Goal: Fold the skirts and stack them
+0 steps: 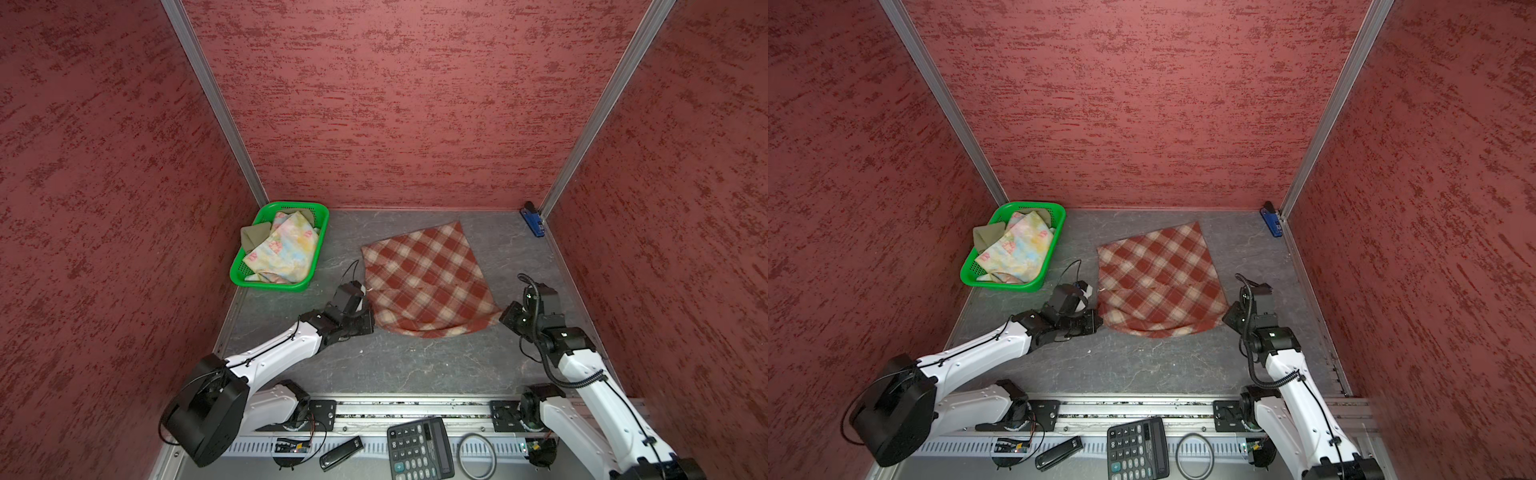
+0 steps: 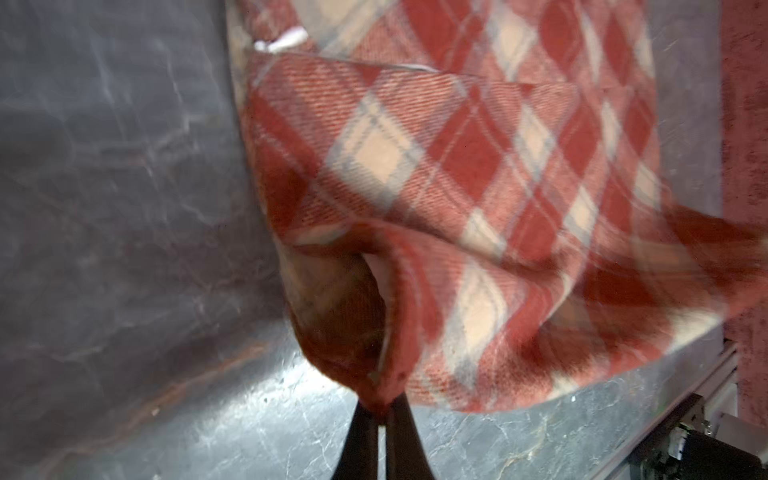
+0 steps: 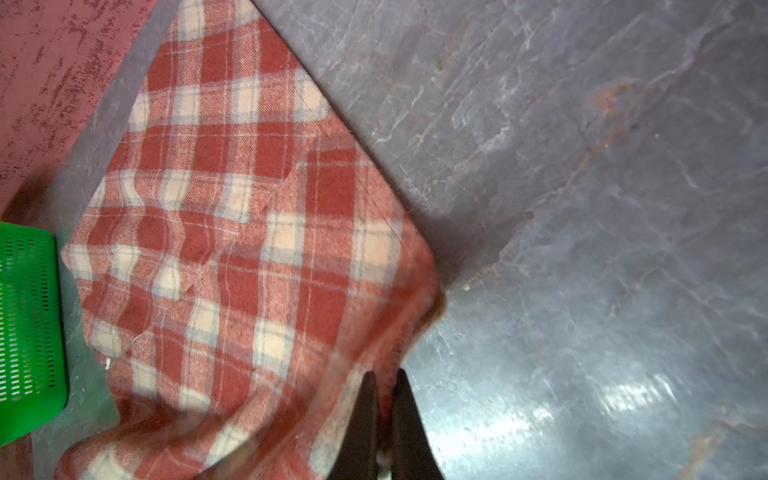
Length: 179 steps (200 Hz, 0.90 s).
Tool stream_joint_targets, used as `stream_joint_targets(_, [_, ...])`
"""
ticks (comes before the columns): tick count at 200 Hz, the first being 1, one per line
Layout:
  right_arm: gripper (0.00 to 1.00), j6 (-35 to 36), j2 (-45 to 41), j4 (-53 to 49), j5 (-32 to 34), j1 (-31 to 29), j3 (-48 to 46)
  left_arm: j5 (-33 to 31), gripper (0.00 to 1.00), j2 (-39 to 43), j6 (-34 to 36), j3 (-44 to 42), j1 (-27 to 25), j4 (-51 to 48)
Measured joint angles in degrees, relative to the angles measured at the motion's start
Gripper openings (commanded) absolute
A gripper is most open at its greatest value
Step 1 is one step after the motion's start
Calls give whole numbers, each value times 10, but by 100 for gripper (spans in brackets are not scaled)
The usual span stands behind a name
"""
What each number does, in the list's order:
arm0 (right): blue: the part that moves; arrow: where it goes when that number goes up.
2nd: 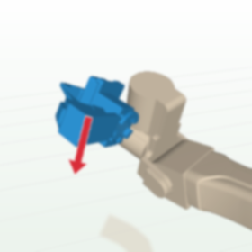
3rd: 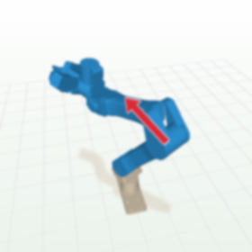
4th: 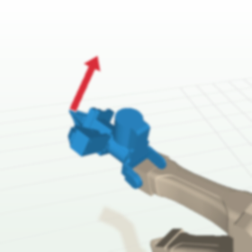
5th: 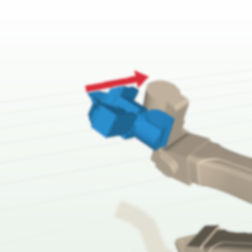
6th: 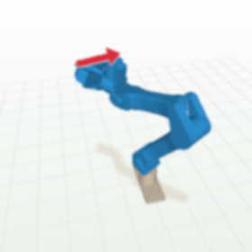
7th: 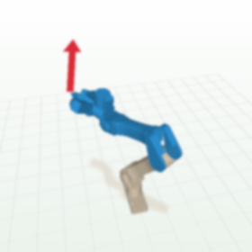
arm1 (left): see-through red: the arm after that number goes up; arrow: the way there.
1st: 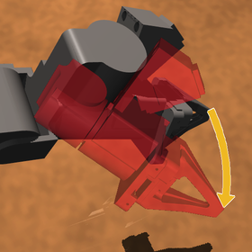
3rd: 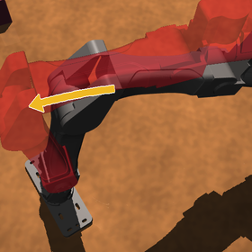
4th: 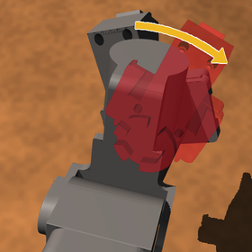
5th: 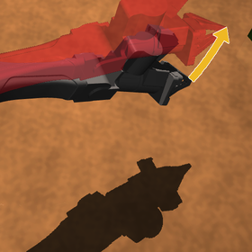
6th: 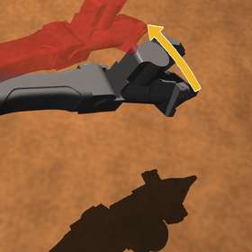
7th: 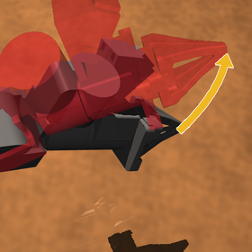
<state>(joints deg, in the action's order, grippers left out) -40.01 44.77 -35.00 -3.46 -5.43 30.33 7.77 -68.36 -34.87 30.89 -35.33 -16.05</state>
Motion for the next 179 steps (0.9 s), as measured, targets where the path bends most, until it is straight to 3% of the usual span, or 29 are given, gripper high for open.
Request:
stream_joint_targets(64, [0, -10, -34, -53, 3, 0, 23, -72, 0, 51, -55, -3, -88, -33])
stream_joint_targets(68, [0, -11, -34, -56, 4, 0, 24, -75, 4, 57, -59, -4, -90, -41])
stream_joint_targets(77, [0, -12, -34, -62, 6, 0, 26, -79, 22, 68, -64, -5, -94, -56])
stream_joint_targets(83, [0, -12, -32, -68, 8, 0, 30, -82, 43, 76, -68, -6, -94, -70])
stream_joint_targets(88, [0, -13, -31, -71, 10, 0, 32, -83, 55, 81, -75, -6, -94, -79])
stream_joint_targets(99, [0, -14, -28, -75, 14, 0, 38, -90, 68, 94, -85, -7, -94, -102])
stream_joint_targets(128, [0, -16, -20, -74, 23, 0, 42, -100, 78, 139, -123, -7, -90, -165])
stream_joint_targets(155, [0, -16, 1, -68, 26, 0, 42, -87, 78, 172, -150, -7, -62, -175])
stream_joint_targets(179, [2, -16, 16, -57, 26, 0, 42, -51, 78, 153, -166, -7, -17, -146])
